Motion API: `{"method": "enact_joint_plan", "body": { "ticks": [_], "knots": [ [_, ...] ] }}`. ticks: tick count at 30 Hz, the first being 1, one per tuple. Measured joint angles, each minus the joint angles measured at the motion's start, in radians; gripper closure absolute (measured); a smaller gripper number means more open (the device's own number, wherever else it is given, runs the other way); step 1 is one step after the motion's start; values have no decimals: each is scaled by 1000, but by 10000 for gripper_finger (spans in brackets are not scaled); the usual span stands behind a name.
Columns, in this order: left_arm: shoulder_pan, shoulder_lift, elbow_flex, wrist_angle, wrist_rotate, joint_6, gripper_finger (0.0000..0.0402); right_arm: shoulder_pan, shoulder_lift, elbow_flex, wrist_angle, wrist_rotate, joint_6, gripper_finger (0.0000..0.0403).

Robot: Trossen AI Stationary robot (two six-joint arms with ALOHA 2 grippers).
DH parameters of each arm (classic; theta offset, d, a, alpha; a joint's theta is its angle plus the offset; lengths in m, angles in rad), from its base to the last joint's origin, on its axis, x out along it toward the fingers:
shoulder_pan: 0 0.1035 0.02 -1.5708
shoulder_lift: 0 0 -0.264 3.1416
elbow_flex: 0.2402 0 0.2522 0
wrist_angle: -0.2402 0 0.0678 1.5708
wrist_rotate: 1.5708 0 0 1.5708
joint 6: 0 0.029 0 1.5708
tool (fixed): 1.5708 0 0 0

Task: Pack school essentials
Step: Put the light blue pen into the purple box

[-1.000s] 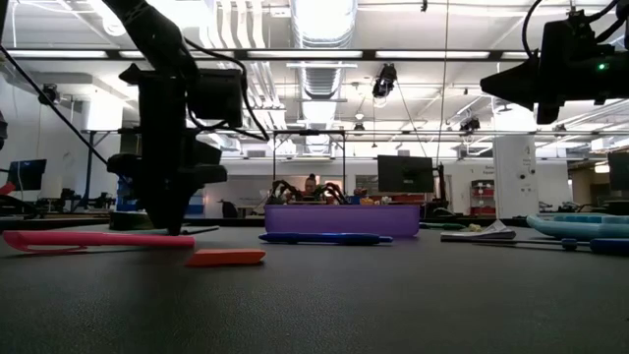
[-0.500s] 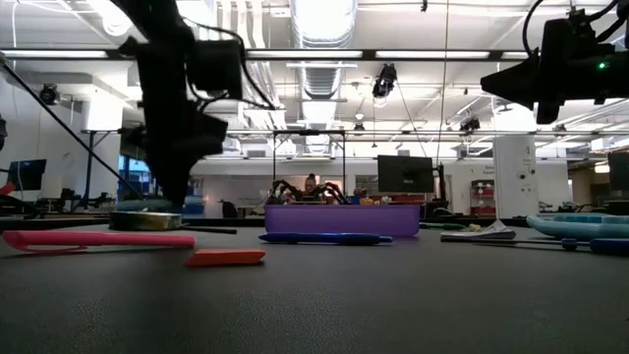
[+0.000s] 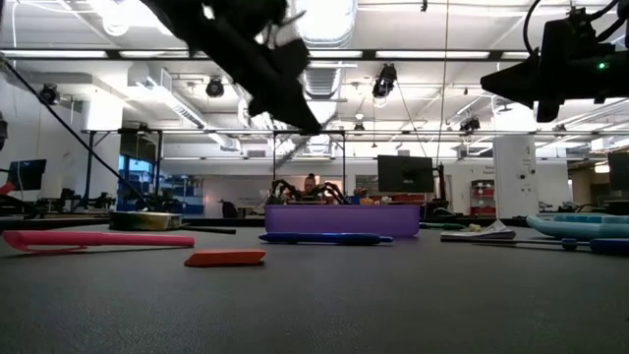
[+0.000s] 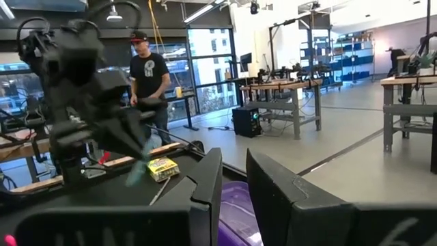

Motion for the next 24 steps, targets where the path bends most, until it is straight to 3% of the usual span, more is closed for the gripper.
{"method": "enact_joint_plan", "body": {
  "ticks": [12,24],
  "knots": [
    [-5,214,66,58,47,321,401,0,1,0,-11,0,7,344],
    [20,235,52,81,54,326,373,0,1,0,-3,1,11,344]
  ]
}}
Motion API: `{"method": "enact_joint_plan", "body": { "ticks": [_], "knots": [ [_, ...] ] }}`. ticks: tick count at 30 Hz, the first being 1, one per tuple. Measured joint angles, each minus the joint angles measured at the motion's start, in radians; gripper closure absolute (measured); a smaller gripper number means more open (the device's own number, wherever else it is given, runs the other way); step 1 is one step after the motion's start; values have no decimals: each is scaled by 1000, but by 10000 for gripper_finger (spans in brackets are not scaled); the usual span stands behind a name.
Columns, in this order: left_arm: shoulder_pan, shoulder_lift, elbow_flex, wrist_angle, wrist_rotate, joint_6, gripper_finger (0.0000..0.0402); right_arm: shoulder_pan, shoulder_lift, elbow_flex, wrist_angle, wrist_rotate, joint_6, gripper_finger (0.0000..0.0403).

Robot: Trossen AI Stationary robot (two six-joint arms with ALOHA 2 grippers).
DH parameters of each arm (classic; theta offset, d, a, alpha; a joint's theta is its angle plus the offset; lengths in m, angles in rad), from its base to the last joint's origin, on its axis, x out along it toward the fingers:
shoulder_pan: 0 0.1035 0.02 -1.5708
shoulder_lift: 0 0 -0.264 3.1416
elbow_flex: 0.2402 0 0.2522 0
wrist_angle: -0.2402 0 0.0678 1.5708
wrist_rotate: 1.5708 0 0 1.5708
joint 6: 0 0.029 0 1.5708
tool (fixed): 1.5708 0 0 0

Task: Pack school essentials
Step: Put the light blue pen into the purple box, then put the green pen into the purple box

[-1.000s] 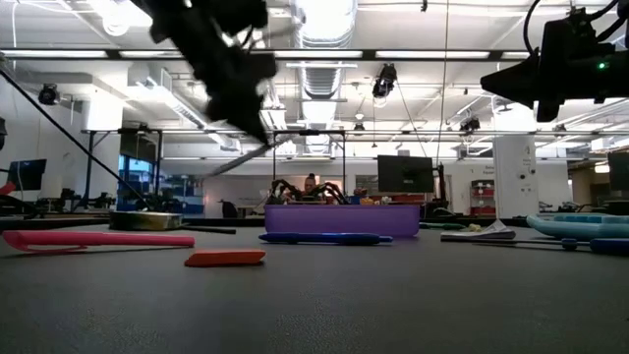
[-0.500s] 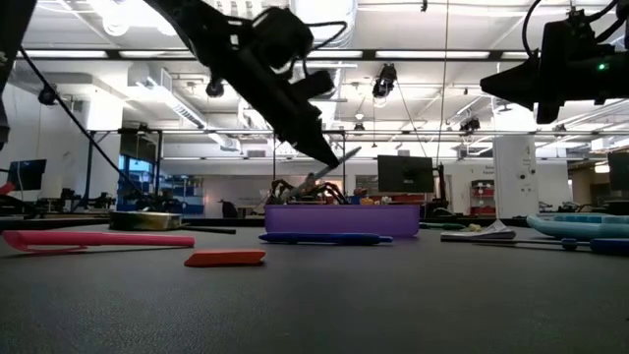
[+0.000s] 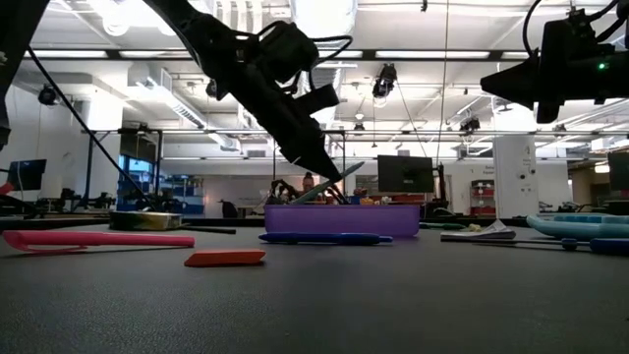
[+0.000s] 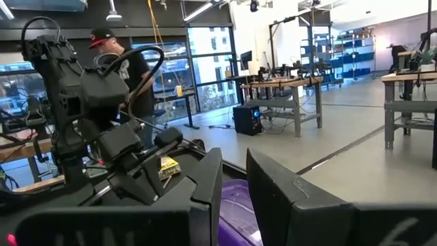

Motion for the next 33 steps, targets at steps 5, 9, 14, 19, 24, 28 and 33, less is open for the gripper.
{"method": "enact_joint_plan", "body": {
  "ticks": [5,9,14,19,24,28,33],
  "knots": [
    [13,0,-8,-2,47,-7,348,0,0,0,1,0,7,344],
    [10,0,-6,4,72,-7,328,0,0,0,10,0,8,344],
    [11,-8,-2,9,77,-7,314,0,0,0,21,0,7,344],
    [11,-33,-2,11,72,-7,313,0,0,0,19,0,-1,344],
    [6,-92,-7,2,70,-10,312,0,0,0,24,0,-19,344],
    [6,-165,-18,-24,70,-32,312,0,0,0,25,39,39,344],
    [6,-299,-97,33,69,-9,312,0,5,1,31,52,77,344]
  ]
}}
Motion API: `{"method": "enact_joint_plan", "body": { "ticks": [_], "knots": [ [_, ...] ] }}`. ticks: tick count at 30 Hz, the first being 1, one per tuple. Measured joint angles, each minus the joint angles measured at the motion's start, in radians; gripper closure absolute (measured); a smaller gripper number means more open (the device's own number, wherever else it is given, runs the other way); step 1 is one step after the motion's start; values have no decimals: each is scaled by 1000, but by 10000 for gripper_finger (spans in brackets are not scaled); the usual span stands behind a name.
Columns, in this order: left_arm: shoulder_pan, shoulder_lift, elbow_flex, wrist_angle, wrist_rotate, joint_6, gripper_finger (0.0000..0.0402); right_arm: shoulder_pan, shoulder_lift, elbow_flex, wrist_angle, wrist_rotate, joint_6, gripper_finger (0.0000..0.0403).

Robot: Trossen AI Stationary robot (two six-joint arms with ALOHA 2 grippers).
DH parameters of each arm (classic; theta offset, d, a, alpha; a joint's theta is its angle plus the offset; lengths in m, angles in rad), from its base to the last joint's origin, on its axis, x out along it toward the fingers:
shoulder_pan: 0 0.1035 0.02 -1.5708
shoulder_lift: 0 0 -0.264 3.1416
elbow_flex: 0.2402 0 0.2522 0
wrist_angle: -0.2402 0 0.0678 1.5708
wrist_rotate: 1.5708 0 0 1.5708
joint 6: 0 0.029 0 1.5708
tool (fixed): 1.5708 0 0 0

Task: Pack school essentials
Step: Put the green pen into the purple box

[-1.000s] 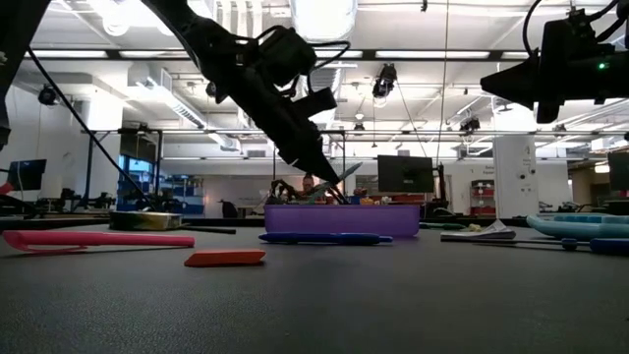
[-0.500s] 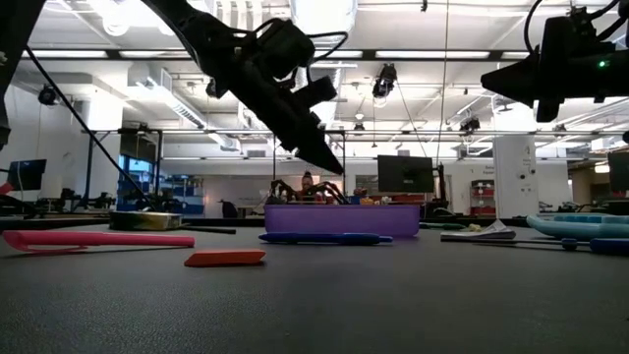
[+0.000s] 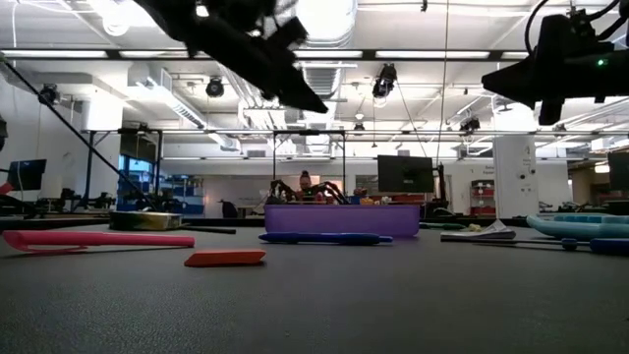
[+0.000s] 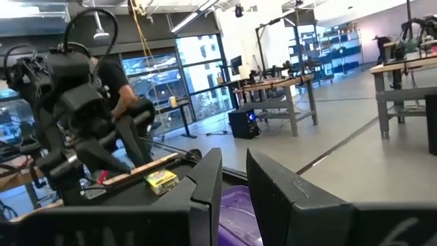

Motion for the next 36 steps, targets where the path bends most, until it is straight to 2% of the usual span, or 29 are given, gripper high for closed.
{"method": "enact_joint_plan", "body": {
  "ticks": [4,9,12,19,25,30,36],
  "knots": [
    [0,-108,-113,170,0,6,312,0,40,31,-9,1,21,344],
    [0,-212,-263,389,0,3,312,0,180,134,-55,18,40,344],
    [4,-243,-336,522,-1,7,312,-1,290,231,-149,107,97,344],
    [19,-289,-475,768,-81,69,312,-46,560,519,-463,111,252,344],
    [39,-317,-544,826,-115,81,312,-153,814,756,-673,18,287,344],
    [42,-320,-551,826,-118,81,312,-319,1031,947,-824,-166,271,344],
    [42,-320,-556,826,-126,80,312,-489,1279,1131,-992,-321,185,344]
  ]
}}
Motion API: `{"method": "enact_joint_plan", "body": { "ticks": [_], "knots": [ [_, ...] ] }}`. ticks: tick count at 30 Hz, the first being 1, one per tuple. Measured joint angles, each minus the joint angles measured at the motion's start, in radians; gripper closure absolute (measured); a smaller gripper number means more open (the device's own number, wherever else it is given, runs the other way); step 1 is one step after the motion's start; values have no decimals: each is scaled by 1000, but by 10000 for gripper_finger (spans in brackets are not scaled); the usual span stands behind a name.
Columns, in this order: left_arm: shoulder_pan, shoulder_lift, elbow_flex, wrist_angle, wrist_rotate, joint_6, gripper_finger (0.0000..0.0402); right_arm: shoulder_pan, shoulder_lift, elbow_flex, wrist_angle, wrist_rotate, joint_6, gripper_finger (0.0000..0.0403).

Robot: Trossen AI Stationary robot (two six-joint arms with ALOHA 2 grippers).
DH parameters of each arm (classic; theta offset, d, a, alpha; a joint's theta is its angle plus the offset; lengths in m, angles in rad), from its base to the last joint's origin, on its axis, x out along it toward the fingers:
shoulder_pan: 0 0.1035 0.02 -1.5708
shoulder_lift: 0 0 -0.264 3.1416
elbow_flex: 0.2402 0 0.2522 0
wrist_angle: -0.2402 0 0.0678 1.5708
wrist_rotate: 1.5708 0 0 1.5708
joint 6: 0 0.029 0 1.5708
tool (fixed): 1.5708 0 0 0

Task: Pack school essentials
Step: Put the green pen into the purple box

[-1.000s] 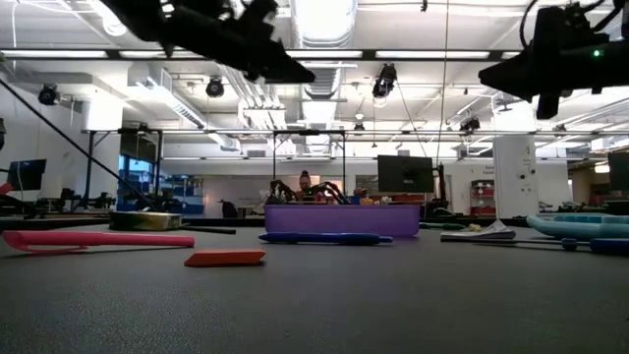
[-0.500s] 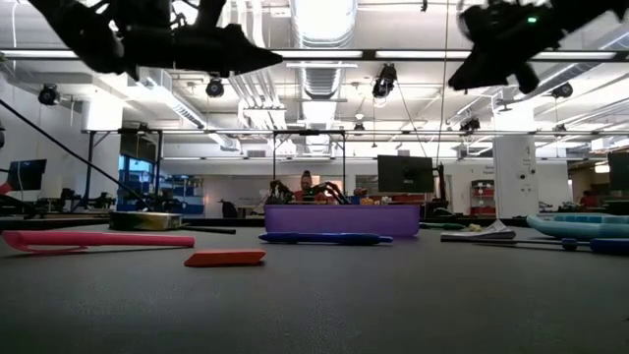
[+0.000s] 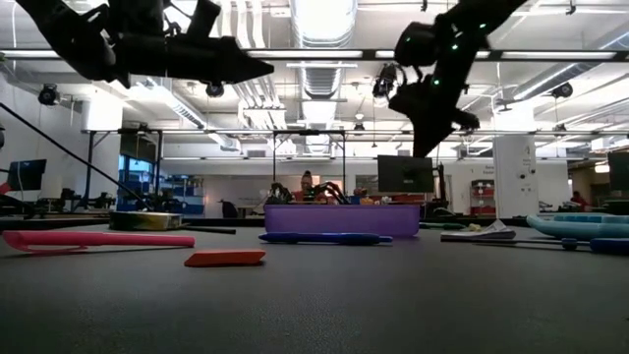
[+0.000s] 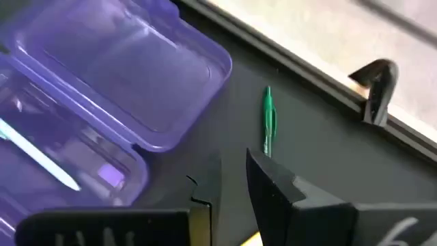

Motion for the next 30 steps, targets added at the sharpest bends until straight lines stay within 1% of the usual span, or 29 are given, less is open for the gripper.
{"method": "enact_joint_plan", "body": {
  "ticks": [2,7,11,16,19,26,30],
  "knots": [
    [0,-1,-5,0,-1,0,312,-43,65,64,-30,-31,-38,344],
    [0,-23,-28,0,-6,0,312,-119,231,174,-101,-103,-124,344],
    [0,-63,-54,0,-33,0,312,-158,341,248,-158,-112,-171,344],
    [0,-113,-76,2,-52,0,312,-192,448,306,-221,-145,-164,340],
    [0,-136,-93,0,-55,0,312,-218,501,318,-227,-145,-165,317],
    [0,-181,-118,0,-56,0,312,-261,566,332,-219,-146,-179,239],
    [0,-194,-123,1,-56,0,312,-267,582,331,-220,-153,-200,213]
  ]
}}
